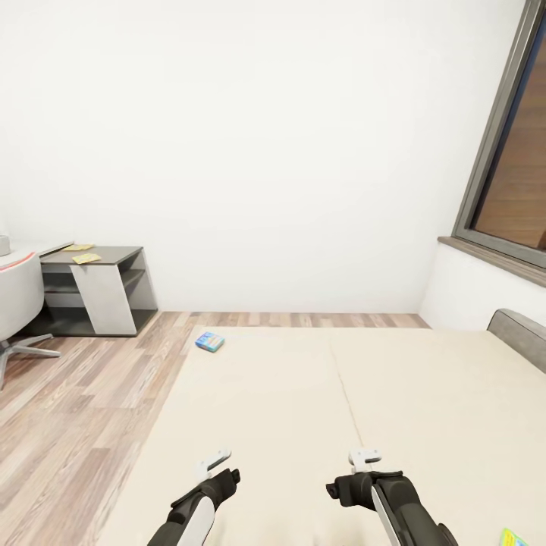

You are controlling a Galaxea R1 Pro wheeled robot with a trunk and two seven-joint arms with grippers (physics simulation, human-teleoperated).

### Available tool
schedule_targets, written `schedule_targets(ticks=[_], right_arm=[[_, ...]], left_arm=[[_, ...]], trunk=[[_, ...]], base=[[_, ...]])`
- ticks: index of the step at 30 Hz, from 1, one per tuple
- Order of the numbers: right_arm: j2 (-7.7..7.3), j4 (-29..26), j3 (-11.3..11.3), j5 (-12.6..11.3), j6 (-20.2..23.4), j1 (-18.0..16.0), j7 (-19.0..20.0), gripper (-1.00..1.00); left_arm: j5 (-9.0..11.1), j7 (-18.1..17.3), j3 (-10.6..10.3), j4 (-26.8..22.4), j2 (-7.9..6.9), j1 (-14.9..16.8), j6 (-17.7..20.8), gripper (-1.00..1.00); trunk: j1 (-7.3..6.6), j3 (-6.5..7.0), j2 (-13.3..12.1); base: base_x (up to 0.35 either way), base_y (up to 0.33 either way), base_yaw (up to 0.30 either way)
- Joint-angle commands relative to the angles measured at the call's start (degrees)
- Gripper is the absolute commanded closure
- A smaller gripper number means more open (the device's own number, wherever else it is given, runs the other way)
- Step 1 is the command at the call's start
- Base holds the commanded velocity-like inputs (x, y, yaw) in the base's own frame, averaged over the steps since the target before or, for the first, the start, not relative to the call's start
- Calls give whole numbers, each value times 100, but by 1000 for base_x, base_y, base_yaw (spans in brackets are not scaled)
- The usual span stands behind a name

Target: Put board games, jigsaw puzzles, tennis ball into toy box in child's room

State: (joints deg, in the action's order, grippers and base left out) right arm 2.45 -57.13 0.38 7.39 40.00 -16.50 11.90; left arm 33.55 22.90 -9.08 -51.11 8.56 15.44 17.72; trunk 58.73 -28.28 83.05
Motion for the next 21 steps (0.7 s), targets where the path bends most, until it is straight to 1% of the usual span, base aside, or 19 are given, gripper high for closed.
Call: schedule_targets(ticks=[1, 9, 21], right_arm=[[1, -8, -3, 61, 23, -3, 41, -100], [1, -8, -3, 61, 25, -3, 40, -100], [1, -8, -3, 61, 23, -3, 42, -100]], left_arm=[[50, 48, -14, -9, -3, 3, 12, -100], [47, 48, -15, -10, -3, 3, 12, -100], [47, 49, -15, -11, -3, 3, 12, -100]], trunk=[[0, -6, 3], [0, -6, 3], [0, -6, 3]], base=[[0, -70, 0], [0, -163, 0], [0, -246, 0]])
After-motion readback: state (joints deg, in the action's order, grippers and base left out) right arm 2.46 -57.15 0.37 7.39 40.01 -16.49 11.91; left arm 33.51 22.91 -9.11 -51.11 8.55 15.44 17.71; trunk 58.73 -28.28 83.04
